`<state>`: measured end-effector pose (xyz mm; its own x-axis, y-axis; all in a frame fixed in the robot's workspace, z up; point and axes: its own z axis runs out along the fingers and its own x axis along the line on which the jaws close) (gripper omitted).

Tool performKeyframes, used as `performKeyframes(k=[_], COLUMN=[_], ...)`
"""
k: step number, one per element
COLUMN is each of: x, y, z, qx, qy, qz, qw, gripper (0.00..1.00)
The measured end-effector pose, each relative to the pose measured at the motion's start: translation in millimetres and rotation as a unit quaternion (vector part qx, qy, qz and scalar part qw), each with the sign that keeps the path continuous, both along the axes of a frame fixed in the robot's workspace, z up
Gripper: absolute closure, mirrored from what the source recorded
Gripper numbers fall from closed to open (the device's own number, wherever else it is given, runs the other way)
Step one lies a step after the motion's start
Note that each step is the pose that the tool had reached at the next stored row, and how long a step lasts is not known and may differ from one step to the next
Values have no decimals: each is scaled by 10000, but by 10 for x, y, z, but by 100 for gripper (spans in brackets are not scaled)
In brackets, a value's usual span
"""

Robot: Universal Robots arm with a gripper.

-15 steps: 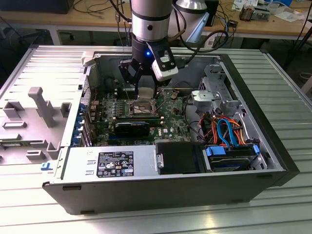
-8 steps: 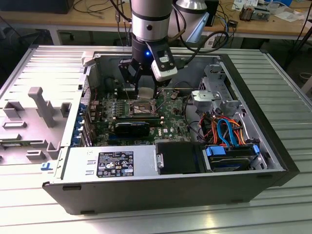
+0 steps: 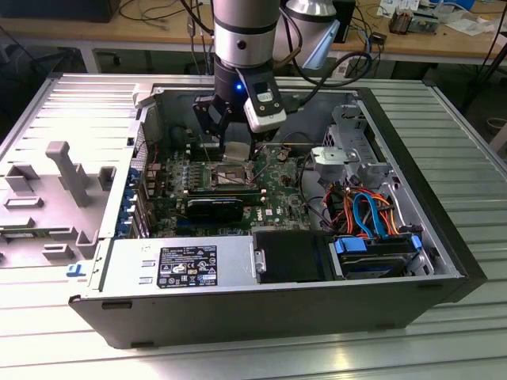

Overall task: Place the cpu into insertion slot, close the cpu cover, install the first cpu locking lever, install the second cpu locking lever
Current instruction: 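Place the cpu into insertion slot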

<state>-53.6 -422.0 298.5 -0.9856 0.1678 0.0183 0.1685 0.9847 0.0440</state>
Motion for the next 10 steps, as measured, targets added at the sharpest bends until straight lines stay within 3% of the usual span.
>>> performKeyframes(k=[10], x=[0], y=[0], z=[-5], qx=[-10], qy=[0], qz=[-198], qw=[9998], gripper=[46])
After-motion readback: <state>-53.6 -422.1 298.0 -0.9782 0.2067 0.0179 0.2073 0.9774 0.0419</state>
